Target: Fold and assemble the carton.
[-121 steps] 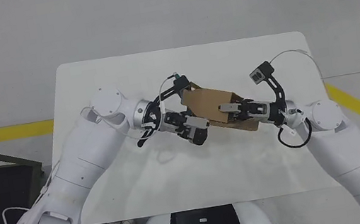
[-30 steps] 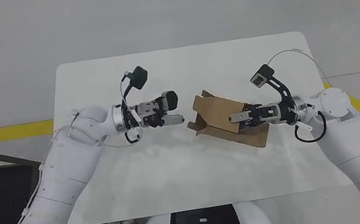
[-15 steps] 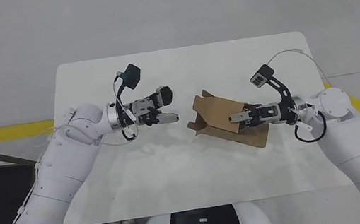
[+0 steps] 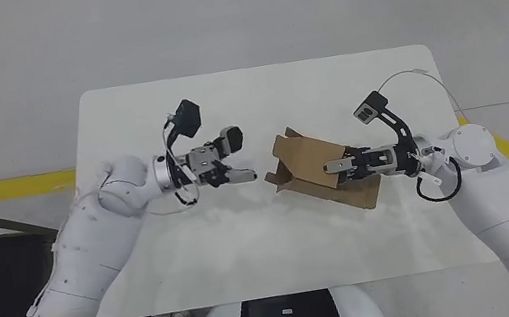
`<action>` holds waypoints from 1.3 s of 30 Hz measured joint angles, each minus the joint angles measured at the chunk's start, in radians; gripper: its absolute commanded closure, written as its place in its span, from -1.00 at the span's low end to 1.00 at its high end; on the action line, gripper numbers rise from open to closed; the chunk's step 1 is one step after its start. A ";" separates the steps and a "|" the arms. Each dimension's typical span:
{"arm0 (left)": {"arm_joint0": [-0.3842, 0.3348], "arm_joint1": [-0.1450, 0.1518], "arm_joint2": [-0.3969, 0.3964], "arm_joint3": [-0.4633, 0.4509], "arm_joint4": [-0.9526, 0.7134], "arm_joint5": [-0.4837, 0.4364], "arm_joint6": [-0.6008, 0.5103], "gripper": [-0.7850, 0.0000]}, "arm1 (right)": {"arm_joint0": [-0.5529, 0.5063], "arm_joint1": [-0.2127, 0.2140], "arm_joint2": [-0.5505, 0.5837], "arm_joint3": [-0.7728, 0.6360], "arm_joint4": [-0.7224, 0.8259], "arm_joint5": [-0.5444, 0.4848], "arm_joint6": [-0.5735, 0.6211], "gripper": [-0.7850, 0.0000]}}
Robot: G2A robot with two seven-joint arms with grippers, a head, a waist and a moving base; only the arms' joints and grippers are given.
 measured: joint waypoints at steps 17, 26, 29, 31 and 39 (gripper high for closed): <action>0.102 0.044 0.003 -0.093 1.079 0.006 0.949 -1.00 | 0.000 0.000 0.000 0.000 0.000 0.000 0.000 1.00; 0.061 0.042 0.062 -0.066 1.396 0.113 1.210 -1.00 | 0.000 0.000 0.000 0.000 0.000 0.000 0.000 1.00; 0.049 0.041 0.066 -0.049 1.424 0.146 1.244 -1.00 | 0.000 0.000 0.000 0.000 0.000 0.000 0.000 1.00; 0.041 0.039 0.065 -0.028 1.423 0.166 1.246 -1.00 | 0.000 0.000 0.000 0.000 0.000 0.000 0.000 1.00; 0.040 0.038 0.064 -0.024 1.418 0.167 1.242 -1.00 | 0.000 0.000 0.000 0.000 0.000 0.000 0.000 1.00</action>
